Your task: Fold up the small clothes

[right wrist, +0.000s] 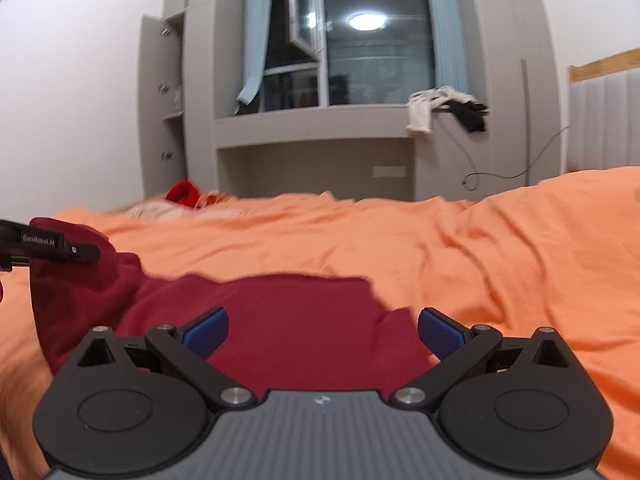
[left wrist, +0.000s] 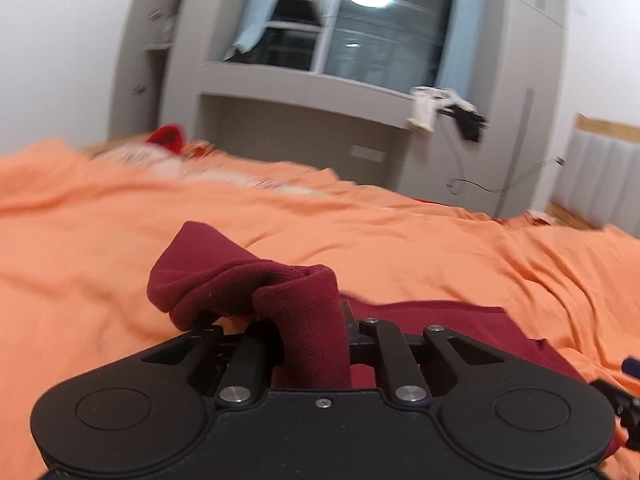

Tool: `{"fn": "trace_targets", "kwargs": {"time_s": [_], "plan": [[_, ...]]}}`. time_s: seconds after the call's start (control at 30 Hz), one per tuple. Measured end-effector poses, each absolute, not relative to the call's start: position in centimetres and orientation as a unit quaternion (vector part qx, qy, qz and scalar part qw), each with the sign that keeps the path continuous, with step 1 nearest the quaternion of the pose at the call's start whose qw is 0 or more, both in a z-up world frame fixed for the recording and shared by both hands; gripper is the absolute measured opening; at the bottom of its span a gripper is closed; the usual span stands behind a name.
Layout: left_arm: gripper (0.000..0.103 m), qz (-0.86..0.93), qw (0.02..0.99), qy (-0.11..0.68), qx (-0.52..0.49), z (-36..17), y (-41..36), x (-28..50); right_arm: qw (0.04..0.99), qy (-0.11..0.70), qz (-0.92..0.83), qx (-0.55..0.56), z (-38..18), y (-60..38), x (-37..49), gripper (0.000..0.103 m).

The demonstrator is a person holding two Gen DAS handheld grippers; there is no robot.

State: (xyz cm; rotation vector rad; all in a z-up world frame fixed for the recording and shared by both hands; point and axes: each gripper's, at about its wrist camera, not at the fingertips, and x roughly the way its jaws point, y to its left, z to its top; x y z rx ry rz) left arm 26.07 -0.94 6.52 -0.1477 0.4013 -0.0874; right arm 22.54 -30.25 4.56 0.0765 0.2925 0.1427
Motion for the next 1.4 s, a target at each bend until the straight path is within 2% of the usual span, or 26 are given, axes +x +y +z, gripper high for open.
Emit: {"fn": "trace_targets", "kwargs": {"time_s": [0.3, 0.67, 0.87, 1.03, 1.1, 1.27, 1.4], "plan": [[0.014, -0.139, 0.971, 0.186, 0.063, 8.7, -12.6, 25.9, 0.986, 0.128, -0.005, 0.109, 6.3, -37.6, 23.3, 0.103], [0.017, -0.211, 0.935, 0.204, 0.201, 2.5, -19.8, 21.6, 0.964, 0.177, 0.000, 0.200, 4.7, -42.4, 25.3, 0.103], [0.029, -0.219, 0.933, 0.208, 0.197, 1.4, -18.9, 20.9, 0.952, 0.211, 0.018, 0.220, 3.6, -41.7, 26.8, 0.103], [0.054, -0.245, 0.929, 0.194, 0.197, 1.7, -18.9, 19.8, 0.936, 0.210, 0.085, 0.268, 3.6, -41.0, 27.1, 0.103], [0.059, -0.249, 0.930, 0.180, 0.203, 1.9, -18.8, 19.1, 0.915, 0.216, 0.130, 0.315, 3.3, -41.2, 27.6, 0.103], [0.061, -0.258, 0.923, 0.155, 0.239, 2.0, -18.7, 17.4, 0.850, 0.272, 0.201, 0.405, 1.6, -40.9, 29.9, 0.103], [0.060, -0.256, 0.921, 0.145, 0.255, 2.1, -18.6, 16.8, 0.834, 0.289, 0.212, 0.420, 0.8, -40.4, 30.9, 0.090]]}}
